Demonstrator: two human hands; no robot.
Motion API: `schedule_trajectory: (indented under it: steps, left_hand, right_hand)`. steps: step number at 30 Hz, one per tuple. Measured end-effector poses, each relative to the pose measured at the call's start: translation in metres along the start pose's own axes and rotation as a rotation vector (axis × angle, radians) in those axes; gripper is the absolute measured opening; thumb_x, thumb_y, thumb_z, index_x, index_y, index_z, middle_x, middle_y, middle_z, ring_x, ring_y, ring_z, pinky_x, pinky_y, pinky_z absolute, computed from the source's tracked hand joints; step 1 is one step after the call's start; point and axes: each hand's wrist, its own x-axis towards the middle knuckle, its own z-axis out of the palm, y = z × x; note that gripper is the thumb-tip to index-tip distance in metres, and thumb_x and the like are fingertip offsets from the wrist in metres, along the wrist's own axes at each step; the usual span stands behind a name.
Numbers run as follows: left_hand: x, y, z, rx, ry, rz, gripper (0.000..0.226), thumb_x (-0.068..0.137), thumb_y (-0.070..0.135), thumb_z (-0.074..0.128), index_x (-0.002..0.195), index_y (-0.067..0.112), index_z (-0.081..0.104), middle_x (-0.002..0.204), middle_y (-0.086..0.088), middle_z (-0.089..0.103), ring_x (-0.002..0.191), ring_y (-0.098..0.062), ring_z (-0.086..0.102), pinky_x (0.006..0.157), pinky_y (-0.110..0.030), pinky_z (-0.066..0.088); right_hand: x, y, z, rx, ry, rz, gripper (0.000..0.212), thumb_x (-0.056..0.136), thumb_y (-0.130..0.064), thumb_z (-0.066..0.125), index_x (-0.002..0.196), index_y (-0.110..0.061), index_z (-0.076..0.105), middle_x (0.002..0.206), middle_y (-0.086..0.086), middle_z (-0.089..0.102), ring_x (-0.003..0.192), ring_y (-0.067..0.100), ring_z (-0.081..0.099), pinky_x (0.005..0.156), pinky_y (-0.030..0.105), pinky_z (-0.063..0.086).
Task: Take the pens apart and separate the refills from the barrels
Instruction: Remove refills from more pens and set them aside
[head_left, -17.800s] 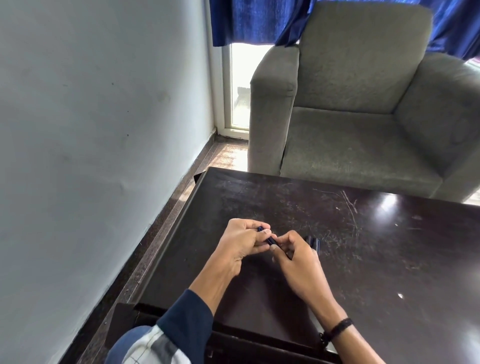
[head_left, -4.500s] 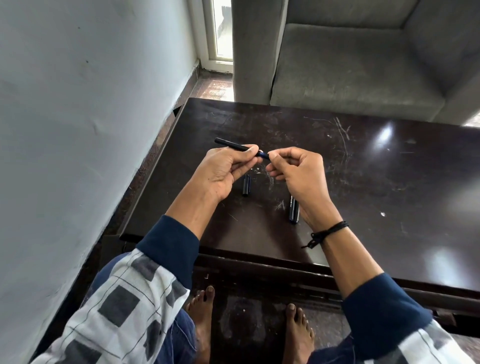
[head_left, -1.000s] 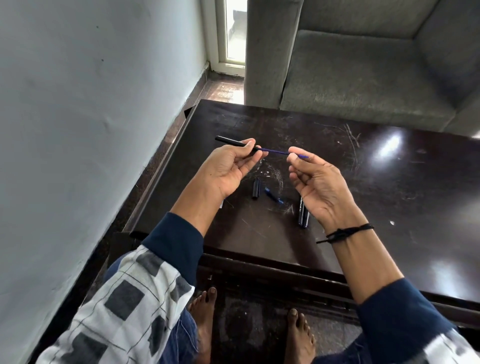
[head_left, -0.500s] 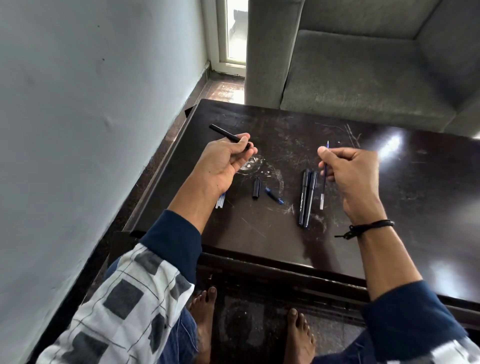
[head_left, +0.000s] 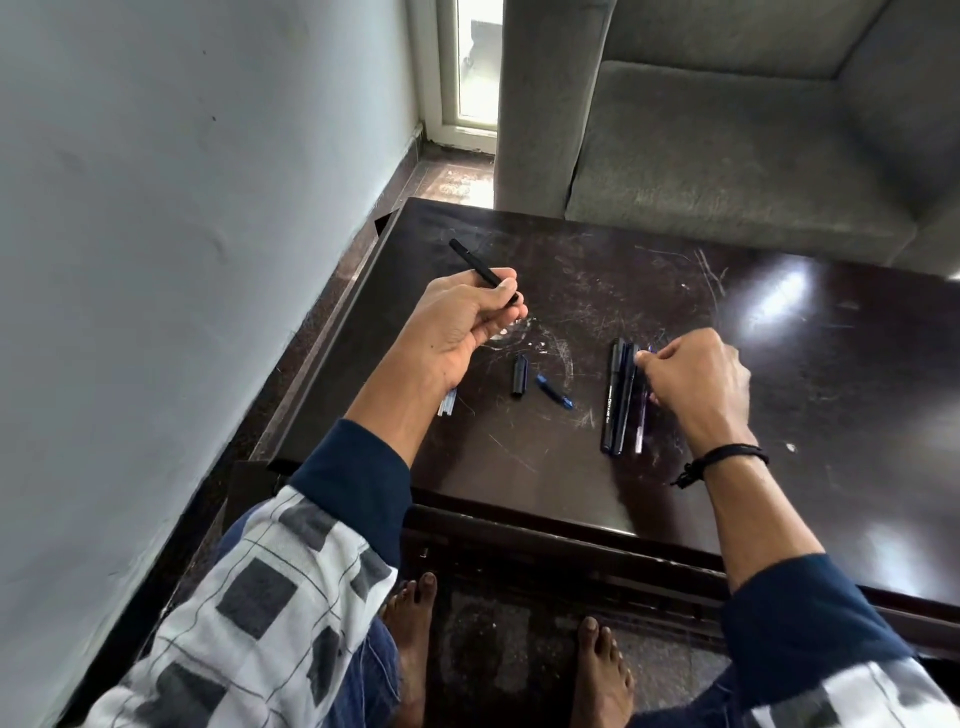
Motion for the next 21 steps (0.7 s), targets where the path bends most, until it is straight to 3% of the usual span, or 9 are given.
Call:
schedule_trajectory:
  steps: [7,14,17,21]
  left_hand:
    - [0.0,0.002,-0.001,0.005,0.005,0.008,0.016,0.092,-0.003,0.065,0.107,-0.001,0.071,0.085,-0.014,0.071,0.082,-0.023,0.072,0.077,-0.023,0.061]
    - [-0.001,0.002,-0.001,0.015,0.009,0.007,0.015,0.091,-0.003,0.066,0.105,0.0,0.072,0.088,-0.015,0.072,0.083,-0.022,0.072,0.076,-0.023,0.06]
    - [-0.001,0.007,-0.002,0.02,0.021,0.016,0.014,0.091,-0.002,0.067,0.103,0.001,0.072,0.085,-0.014,0.072,0.078,-0.021,0.072,0.073,-0.022,0.06]
    - [0.002,0.018,-0.015,0.127,0.111,0.041,0.007,0.089,0.004,0.072,0.094,0.009,0.074,0.081,-0.01,0.075,0.077,-0.02,0.074,0.07,-0.023,0.059]
  right_hand:
    - [0.004,0.003,0.001,-0.045,-0.048,-0.014,0.021,0.089,-0.031,0.069,0.09,-0.013,0.077,0.088,0.016,0.075,0.092,0.04,0.069,0.076,0.035,0.049]
    - [0.001,0.002,-0.001,-0.077,-0.089,-0.02,0.012,0.085,-0.02,0.067,0.089,-0.015,0.077,0.091,0.015,0.075,0.09,0.04,0.069,0.078,0.039,0.055]
    - [-0.005,-0.002,-0.004,-0.082,-0.033,-0.059,0.015,0.088,-0.02,0.064,0.09,-0.013,0.077,0.094,0.016,0.075,0.09,0.042,0.068,0.075,0.038,0.052]
    - [-0.023,-0.026,-0.005,0.061,0.062,-0.216,0.016,0.092,-0.025,0.061,0.09,-0.019,0.076,0.089,0.001,0.075,0.084,0.025,0.067,0.074,0.03,0.047]
